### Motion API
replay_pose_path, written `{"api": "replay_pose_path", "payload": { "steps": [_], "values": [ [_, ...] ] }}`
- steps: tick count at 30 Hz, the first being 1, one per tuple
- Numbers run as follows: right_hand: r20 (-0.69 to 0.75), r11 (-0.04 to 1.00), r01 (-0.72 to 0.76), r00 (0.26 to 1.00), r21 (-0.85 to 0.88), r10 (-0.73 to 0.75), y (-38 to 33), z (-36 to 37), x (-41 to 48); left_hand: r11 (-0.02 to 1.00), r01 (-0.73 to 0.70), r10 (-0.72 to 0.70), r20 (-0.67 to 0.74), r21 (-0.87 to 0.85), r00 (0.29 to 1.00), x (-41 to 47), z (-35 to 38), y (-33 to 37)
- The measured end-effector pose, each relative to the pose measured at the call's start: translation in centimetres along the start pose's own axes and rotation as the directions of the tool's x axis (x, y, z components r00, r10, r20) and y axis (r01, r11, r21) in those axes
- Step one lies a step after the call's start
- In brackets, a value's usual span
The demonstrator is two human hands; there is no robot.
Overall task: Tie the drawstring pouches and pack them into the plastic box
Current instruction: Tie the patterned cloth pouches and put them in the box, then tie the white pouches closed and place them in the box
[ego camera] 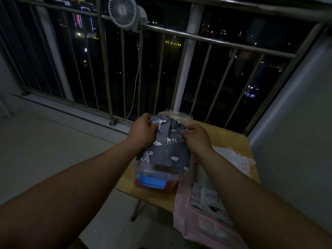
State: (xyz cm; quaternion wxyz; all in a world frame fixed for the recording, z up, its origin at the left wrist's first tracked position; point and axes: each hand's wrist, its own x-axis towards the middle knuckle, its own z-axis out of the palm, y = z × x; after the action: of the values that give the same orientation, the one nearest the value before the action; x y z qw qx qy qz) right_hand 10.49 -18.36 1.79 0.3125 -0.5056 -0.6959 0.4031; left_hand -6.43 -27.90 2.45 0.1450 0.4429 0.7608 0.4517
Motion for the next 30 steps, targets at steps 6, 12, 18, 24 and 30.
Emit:
{"api": "replay_pose_path", "payload": {
  "steps": [6, 12, 18, 24, 30],
  "values": [
    [0.136, 0.778, 0.392, 0.917, -0.491, -0.376, 0.8, 0.5, -0.6, 0.865, -0.258, 0.233, 0.109, 0.43, 0.966, -0.7, 2.4, -0.5],
    [0.576, 0.096, 0.594, 0.801, -0.799, -0.163, 0.4, 2.6, -2.5, 0.73, -0.356, -0.167, 0.658, 0.583, 0.734, -1.1, 5.3, -2.3],
    [0.596, 0.116, 0.59, 0.802, -0.799, 0.034, 1.3, 4.1, -2.5, 0.682, -0.375, -0.227, 0.669, 0.628, 0.707, -0.7, 5.8, -2.7],
    [0.191, 0.623, 0.48, 0.86, -0.617, -0.474, 3.4, -0.4, -3.0, 0.751, -0.356, 0.037, 0.502, 0.557, 0.864, -1.5, 5.5, -0.1],
    [-0.04, 0.822, 0.312, 0.926, -0.476, -0.375, 8.7, -6.2, -3.5, 0.818, -0.427, 0.294, 0.358, 0.386, 0.886, -3.6, 7.8, 3.5]
  ]
}}
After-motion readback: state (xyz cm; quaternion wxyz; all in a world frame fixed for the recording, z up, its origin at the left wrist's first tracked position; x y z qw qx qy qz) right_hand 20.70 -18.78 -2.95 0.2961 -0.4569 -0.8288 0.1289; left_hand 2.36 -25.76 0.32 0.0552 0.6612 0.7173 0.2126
